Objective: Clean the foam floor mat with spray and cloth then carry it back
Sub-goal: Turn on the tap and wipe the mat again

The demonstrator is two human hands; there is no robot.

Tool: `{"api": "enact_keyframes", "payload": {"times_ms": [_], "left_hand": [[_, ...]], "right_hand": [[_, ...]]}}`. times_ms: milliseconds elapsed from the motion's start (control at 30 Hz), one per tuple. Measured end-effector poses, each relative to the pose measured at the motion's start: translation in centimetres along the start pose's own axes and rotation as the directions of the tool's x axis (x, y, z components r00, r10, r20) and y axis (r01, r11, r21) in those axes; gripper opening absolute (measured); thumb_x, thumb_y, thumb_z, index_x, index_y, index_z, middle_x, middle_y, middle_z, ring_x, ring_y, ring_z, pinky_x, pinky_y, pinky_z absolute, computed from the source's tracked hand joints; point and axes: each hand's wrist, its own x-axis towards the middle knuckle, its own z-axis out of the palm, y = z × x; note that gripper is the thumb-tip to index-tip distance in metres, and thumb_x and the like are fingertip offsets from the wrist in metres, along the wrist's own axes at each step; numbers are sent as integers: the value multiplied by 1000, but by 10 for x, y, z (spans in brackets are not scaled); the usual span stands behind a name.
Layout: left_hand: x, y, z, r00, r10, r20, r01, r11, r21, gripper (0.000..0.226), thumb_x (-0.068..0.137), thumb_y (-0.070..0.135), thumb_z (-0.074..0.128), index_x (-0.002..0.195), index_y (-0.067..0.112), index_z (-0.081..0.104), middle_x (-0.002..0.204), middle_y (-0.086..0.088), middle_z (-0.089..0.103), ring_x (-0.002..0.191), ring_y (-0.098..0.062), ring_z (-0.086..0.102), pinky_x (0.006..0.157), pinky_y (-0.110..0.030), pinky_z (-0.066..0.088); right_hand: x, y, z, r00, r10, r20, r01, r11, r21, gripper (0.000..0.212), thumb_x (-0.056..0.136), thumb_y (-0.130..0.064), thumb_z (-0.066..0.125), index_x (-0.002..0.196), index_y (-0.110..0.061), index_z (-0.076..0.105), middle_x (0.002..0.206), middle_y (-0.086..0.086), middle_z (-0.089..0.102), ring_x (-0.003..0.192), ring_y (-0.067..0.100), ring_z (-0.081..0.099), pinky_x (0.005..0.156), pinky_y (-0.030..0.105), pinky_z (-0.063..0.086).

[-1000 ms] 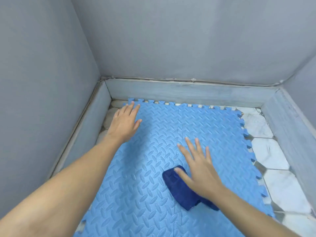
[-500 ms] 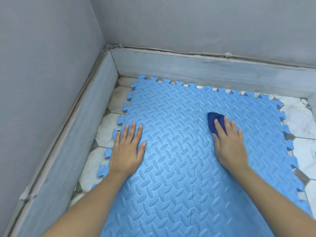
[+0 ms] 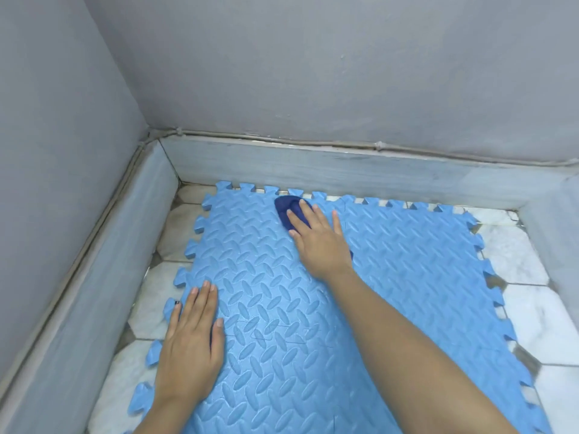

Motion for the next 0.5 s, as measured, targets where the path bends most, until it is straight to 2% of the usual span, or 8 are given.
{"api": "enact_keyframes", "payload": {"times_ms": [67, 100, 167, 233, 267, 300, 367, 500], "left_hand": [[0, 2, 0, 1000, 3, -4, -3, 1000, 9, 61, 94, 37, 21, 150, 13, 29, 157, 4, 26, 147, -13, 19, 120, -40, 12], [0, 4, 0, 1000, 3, -9, -3, 1000, 9, 61, 94, 36, 22, 150, 12, 30, 157, 3, 26, 147, -13, 20, 120, -39, 11], [2, 8, -2, 1000, -6, -13, 6, 1000, 9, 62, 93, 36, 23, 149, 11, 31, 156, 2, 26, 146, -13, 19, 121, -39, 10], [2, 12, -3, 1000, -10, -16, 11, 1000, 19, 61, 93, 34, 24, 149, 11, 32, 156, 1, 27, 146, -14, 20, 121, -38, 9], [2, 12, -4, 1000, -11, -11, 12, 999, 30, 60, 93, 33, 25, 149, 10, 32, 156, 0, 27, 146, -15, 20, 121, -38, 8], [2, 12, -5, 1000, -11, -3, 11, 999, 42, 60, 93, 32, 26, 149, 10, 33, 157, -1, 27, 147, -16, 20, 121, -37, 6], [1, 12, -6, 1000, -8, 5, 8, 999, 54, 59, 94, 31, 26, 149, 11, 31, 157, -1, 26, 147, -17, 19, 122, -35, 3], [0, 8, -5, 1000, -4, 3, 3, 998, 63, 61, 94, 33, 23, 150, 12, 29, 158, 0, 23, 148, -15, 16, 122, -36, 4]], "right_hand": [[-25, 74, -10, 971, 225, -80, -225, 974, -1, 55, 102, -43, 14, 151, -29, 33, 163, -1, 22, 149, 22, 22, 119, 51, 6], [-38, 110, -15, 931, 346, -114, -347, 938, 13, 52, 103, -41, 18, 151, -28, 34, 162, 1, 23, 148, 23, 23, 119, 51, 6], [-62, 168, -25, 804, 575, -153, -569, 818, 81, 50, 105, -38, 24, 152, -23, 34, 162, 8, 23, 148, 26, 23, 121, 53, 5], [-69, 191, -31, 689, 706, -163, -688, 708, 158, 50, 105, -35, 27, 151, -17, 36, 162, 13, 21, 147, 32, 21, 120, 52, 5], [-64, 187, -30, 665, 729, -161, -702, 684, 197, 50, 105, -34, 27, 151, -15, 37, 162, 14, 20, 148, 33, 19, 121, 51, 6], [-58, 174, -26, 663, 733, -152, -698, 678, 228, 50, 106, -33, 27, 151, -14, 37, 162, 14, 20, 148, 34, 18, 121, 49, 5], [-42, 129, -17, 730, 666, -150, -627, 741, 239, 49, 106, -32, 27, 150, -14, 38, 161, 13, 22, 148, 36, 18, 121, 47, 6], [-27, -3, 8, 936, 297, -191, -286, 955, 85, 49, 102, -38, 30, 147, -21, 44, 158, 8, 34, 146, 36, 27, 118, 48, 20]]}}
